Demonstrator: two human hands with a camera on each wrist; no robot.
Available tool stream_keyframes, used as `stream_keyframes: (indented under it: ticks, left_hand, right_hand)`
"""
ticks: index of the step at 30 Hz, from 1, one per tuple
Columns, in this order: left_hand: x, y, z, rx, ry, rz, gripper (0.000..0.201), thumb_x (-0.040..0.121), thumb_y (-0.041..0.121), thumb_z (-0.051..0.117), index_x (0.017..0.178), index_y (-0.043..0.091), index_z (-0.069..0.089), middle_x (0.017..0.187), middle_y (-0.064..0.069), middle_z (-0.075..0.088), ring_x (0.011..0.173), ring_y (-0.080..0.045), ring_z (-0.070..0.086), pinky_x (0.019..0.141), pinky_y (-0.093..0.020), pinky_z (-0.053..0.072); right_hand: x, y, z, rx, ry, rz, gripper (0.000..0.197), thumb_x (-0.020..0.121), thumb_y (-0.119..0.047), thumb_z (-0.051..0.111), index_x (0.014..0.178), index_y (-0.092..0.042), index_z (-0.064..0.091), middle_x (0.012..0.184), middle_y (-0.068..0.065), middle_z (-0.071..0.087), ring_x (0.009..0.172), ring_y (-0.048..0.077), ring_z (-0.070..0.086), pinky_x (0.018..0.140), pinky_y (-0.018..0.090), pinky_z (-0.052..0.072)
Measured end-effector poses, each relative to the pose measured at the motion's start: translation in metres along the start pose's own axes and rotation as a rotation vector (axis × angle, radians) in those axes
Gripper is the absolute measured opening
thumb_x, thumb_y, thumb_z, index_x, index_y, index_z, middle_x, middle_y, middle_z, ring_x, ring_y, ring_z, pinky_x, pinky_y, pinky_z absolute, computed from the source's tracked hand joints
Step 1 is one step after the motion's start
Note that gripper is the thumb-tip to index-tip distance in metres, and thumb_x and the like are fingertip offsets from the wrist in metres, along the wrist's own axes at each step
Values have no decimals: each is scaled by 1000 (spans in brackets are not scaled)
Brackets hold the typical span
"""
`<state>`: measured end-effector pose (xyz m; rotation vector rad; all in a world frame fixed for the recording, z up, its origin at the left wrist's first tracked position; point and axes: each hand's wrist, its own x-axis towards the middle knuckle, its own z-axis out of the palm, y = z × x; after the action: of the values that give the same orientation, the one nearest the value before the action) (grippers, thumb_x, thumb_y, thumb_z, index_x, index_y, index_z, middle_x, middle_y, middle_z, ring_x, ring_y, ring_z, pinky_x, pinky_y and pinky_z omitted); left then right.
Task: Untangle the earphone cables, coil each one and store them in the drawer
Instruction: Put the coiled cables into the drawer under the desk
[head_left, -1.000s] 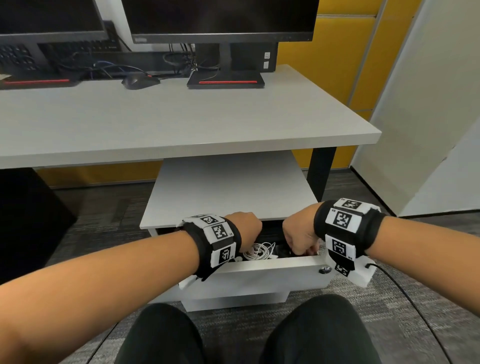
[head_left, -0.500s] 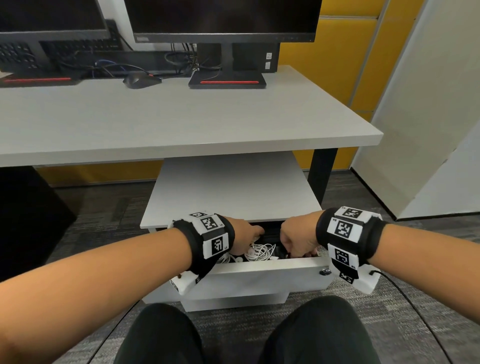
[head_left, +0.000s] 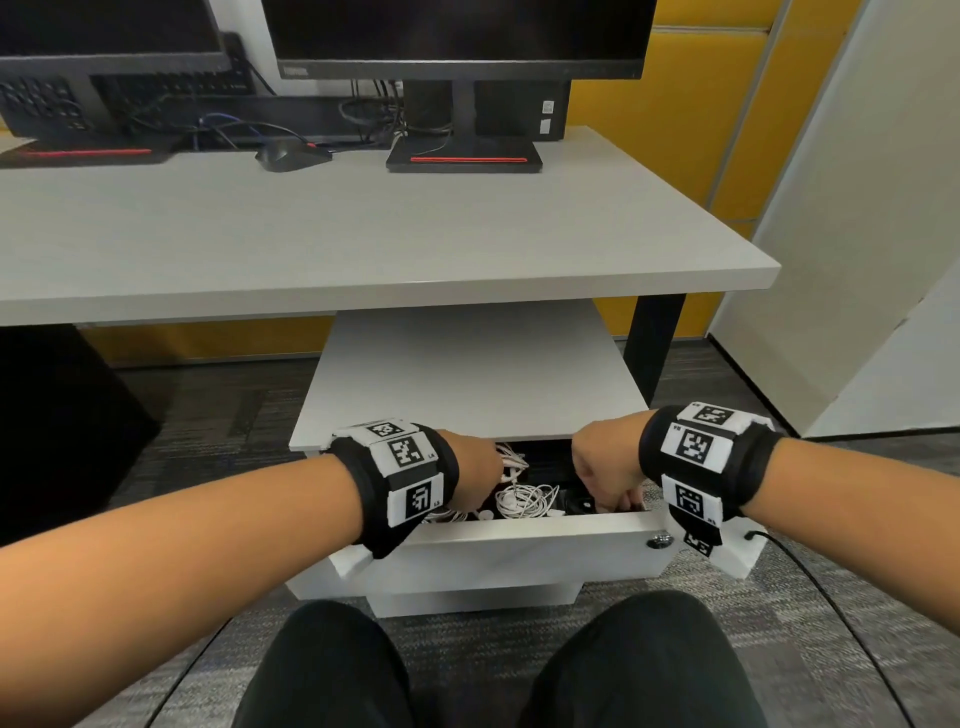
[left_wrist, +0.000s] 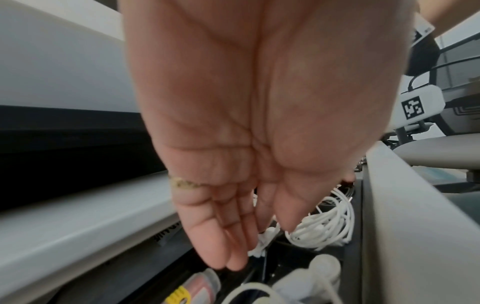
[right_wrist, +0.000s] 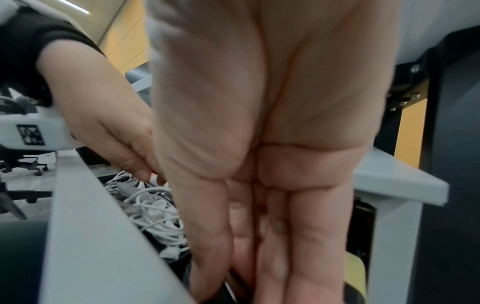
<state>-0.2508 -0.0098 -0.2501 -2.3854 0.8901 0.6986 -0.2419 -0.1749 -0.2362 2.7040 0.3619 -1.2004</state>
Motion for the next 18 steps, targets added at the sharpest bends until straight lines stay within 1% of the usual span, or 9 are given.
stream_keyframes:
  ticks: [2, 4, 6, 8, 9, 11, 13, 16, 18]
  left_hand:
    - [-1, 3, -1, 12, -18, -7, 39, 102, 18, 40, 138, 6, 46, 139, -10, 47, 125, -26, 48, 79, -30, 36]
    - [-3, 7, -3, 1, -30, -13, 42, 102, 21, 40, 141, 6, 42, 141, -11, 46, 126, -27, 48, 76, -30, 32]
    - [-6, 9, -6, -34, -57, -5, 42, 102, 21, 39, 142, 6, 40, 139, -12, 48, 120, -28, 51, 75, -30, 32]
    - [-9, 7, -8, -83, -87, -4, 40, 102, 21, 38, 137, 5, 45, 134, -12, 53, 111, -28, 53, 74, -28, 33]
    - [-10, 5, -10, -109, -79, -14, 38, 102, 22, 38, 133, 4, 49, 130, -11, 55, 109, -27, 54, 74, -28, 34]
    - [-14, 2, -14, -159, -18, -40, 31, 101, 21, 41, 119, 3, 58, 115, -11, 59, 100, -27, 55, 73, -29, 37]
    - [-16, 0, -16, -190, 41, -54, 29, 100, 17, 41, 114, 3, 62, 106, -11, 60, 88, -23, 52, 71, -29, 39]
    - [-17, 1, -16, -186, 60, -30, 32, 99, 13, 41, 126, 6, 57, 123, -10, 60, 96, -24, 54, 74, -29, 41]
    - [-17, 2, -14, -216, 55, 11, 43, 98, 8, 41, 141, 15, 45, 137, -8, 52, 116, -26, 53, 83, -30, 41]
  right_hand:
    - [-1, -2, 1, 7, -10, 10, 23, 95, -20, 58, 102, -1, 69, 93, 13, 75, 66, 19, 65, 84, 32, 57]
    - [-2, -6, 2, 15, -1, 27, 28, 98, -23, 52, 106, -1, 68, 94, 13, 74, 66, 19, 64, 84, 32, 56]
    - [-3, -8, 2, -20, 27, 29, 27, 98, -24, 53, 107, -3, 67, 87, 10, 74, 55, 13, 60, 69, 25, 55]
    - [-6, -8, 1, -32, 68, 18, 19, 96, -23, 58, 103, -7, 65, 73, 4, 67, 47, 8, 56, 52, 17, 47]
    - [-7, -7, 0, -15, 93, 9, 11, 94, -21, 61, 98, -10, 63, 71, 3, 65, 48, 9, 57, 49, 17, 45]
    - [-6, -5, -2, 21, 127, -18, 4, 90, -14, 65, 89, -13, 61, 81, 8, 67, 61, 16, 61, 52, 20, 47]
    - [-6, -3, -1, 48, 106, -27, 5, 89, -10, 64, 92, -10, 68, 86, 10, 69, 68, 19, 62, 59, 22, 51]
    - [-6, -3, 5, 13, 49, -26, 20, 93, -13, 56, 104, -10, 73, 84, 6, 69, 64, 16, 60, 70, 25, 55]
    - [-9, -5, 6, -17, 55, -29, 24, 93, -17, 53, 106, -12, 73, 90, 7, 73, 68, 19, 64, 77, 30, 56]
